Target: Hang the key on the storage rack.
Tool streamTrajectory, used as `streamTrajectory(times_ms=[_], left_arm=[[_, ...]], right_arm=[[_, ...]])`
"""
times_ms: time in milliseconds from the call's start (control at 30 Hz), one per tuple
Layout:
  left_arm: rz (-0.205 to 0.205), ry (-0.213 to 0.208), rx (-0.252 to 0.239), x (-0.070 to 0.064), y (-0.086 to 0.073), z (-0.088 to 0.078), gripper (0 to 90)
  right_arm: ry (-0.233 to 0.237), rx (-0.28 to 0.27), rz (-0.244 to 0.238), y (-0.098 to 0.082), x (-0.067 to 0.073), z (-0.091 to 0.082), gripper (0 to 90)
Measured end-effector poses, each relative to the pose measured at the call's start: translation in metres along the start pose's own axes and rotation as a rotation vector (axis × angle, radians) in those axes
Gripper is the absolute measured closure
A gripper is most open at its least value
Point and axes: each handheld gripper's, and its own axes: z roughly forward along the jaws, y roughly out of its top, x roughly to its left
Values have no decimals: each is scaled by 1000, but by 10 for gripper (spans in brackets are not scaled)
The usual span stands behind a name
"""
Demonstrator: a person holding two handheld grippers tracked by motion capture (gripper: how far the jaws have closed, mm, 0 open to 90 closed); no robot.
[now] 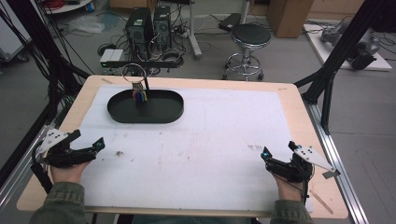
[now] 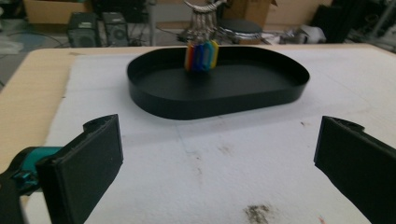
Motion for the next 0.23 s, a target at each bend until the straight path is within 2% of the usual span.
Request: streamTrajectory(times_ms=[133,233], left_arm=[[-14,27,-28,3,-1,-5,17],[-19,28,-36,4,-1,-6,17]], right_arm=[[1,1,0,0,0,0,5],[2,1,-2,0,1,1,5]])
